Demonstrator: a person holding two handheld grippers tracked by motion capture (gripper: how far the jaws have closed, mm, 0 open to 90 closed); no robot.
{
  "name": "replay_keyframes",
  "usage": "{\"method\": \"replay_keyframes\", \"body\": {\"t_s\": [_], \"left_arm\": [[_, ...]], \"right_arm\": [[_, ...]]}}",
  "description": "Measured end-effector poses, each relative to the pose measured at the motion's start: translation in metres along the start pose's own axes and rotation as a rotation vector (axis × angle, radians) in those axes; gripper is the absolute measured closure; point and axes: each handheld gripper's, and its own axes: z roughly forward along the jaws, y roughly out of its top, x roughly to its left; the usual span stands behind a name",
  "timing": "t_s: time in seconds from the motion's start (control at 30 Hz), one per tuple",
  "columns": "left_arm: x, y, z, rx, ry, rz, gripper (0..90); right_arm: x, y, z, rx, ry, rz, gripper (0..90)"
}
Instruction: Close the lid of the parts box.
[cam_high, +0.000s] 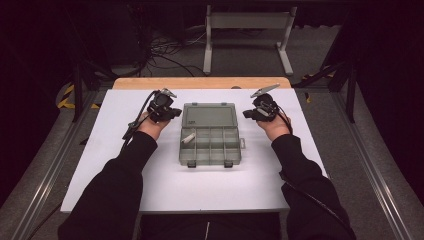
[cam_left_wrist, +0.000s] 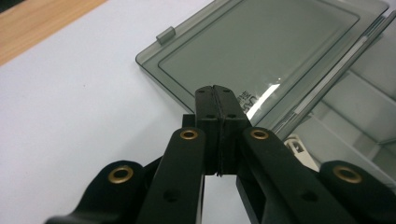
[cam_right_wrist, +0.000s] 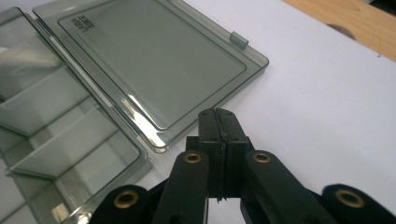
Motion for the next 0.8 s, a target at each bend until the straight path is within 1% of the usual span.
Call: {"method": "replay_keyframes", "body": {"t_s": [0.03,0.07,0.13,0.3,0.5,0.57,0.63,0.67,0.8], "left_arm": [[0.000,-0.001,0.002,0.006,0.003,-0.006,90.0],[0.001,-0.001,0.003,0.006,0.005,-0.002,89.9],[0.002,-0.002,0.007,0.021,-0.003,-0.007,90.0],[0.004,-0.004,0.013,0.043,0.000,-0.013,90.0],[0.007,-0.009,0.019,0.055,0.000,-0.028,89.9],[0.009,-0.012,0.021,0.066,-0.004,-0.034,90.0],[0.011,-0.015,0.024,0.066,-0.007,-0.052,89.9],[0.012,-0.016,0.024,0.075,-0.019,-0.052,90.0],[0.013,-0.018,0.027,0.087,-0.020,-0.054,90.0]], "right_arm": [[-0.001,-0.001,0.002,0.004,0.002,-0.002,90.0],[-0.001,-0.002,0.004,0.011,0.001,0.005,90.0],[-0.002,-0.003,0.007,0.020,0.003,0.003,90.0],[-0.004,-0.007,0.016,0.042,0.003,0.011,90.0],[-0.007,-0.009,0.023,0.059,0.007,0.017,90.0],[-0.007,-0.010,0.025,0.065,0.009,0.018,90.0],[-0.006,-0.011,0.028,0.068,0.013,0.021,90.0],[-0.006,-0.011,0.029,0.073,0.015,0.018,90.0],[-0.005,-0.011,0.033,0.081,0.020,0.018,90.0]]}}
